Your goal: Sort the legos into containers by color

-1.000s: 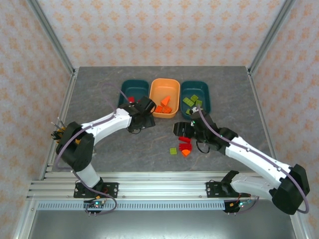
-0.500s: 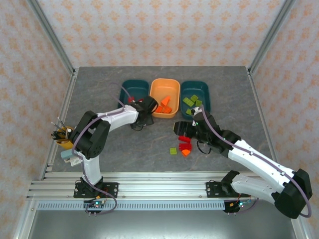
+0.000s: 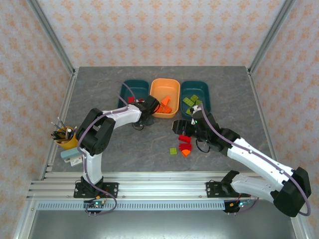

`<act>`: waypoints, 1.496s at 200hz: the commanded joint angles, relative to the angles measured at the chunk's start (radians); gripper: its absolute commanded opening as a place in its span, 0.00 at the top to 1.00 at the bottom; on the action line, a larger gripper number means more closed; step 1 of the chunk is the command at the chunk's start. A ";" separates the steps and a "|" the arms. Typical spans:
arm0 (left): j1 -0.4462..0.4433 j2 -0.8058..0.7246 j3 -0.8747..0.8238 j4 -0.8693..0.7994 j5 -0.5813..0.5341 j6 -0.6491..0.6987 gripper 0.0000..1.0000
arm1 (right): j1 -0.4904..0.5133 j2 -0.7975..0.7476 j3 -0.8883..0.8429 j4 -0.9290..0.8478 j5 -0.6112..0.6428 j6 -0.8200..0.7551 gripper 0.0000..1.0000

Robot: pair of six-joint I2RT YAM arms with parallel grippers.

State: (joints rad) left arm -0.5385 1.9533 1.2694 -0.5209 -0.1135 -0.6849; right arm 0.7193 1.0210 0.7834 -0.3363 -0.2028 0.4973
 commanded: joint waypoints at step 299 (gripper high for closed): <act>0.080 0.601 1.204 -0.489 0.154 0.186 0.49 | -0.156 0.061 0.164 -0.072 0.126 0.126 0.14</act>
State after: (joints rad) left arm -0.4618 2.5443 2.4603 -0.9848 0.0196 -0.5137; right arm 0.5686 1.0817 0.9512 -0.3618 -0.0780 0.6117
